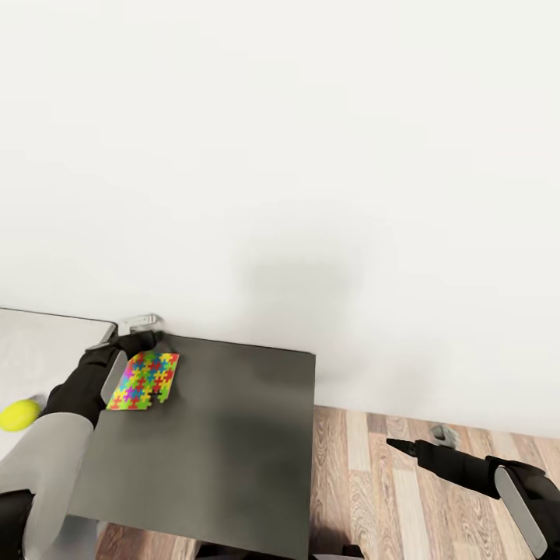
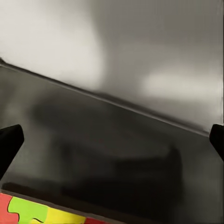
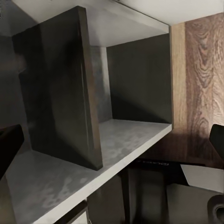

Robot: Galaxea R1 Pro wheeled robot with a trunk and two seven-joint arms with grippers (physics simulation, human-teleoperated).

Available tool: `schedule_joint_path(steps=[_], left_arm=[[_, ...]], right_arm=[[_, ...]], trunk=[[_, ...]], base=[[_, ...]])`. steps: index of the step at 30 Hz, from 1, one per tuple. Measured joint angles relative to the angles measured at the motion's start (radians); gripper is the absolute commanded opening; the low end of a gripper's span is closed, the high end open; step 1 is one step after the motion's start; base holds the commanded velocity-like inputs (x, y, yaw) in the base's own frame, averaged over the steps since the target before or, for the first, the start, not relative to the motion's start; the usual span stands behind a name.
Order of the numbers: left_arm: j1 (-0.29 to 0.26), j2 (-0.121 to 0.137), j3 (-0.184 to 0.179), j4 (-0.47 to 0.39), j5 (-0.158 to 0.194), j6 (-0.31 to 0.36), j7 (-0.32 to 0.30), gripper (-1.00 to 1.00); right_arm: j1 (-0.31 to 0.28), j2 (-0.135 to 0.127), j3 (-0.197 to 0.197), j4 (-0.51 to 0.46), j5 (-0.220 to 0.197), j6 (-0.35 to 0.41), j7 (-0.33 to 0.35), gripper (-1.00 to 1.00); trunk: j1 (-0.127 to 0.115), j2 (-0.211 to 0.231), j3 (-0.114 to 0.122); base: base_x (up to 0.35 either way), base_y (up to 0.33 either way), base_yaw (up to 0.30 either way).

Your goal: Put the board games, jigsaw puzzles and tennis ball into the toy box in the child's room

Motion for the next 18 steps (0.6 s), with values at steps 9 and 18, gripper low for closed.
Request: schedule_joint_path(steps=[9,18], left_arm=[[0.0,0.008,0.0,-0.012,0.002,0.003,-0.001,1.0],[0.001,0.018,-0.002,-0.012,-0.003,0.012,0.0,1.0]], right_arm=[[0.0,-0.001,0.002,0.0,0.0,-0.027,0.001,1.0],[0.0,-0.001,0.001,0.001,-0.001,-0.03,0.001,1.0]], trunk=[[0.0,0.0,0.014],[0.0,0.0,0.018]], base=[[0.0,0.0,0.0],[0.0,0.0,0.0]])
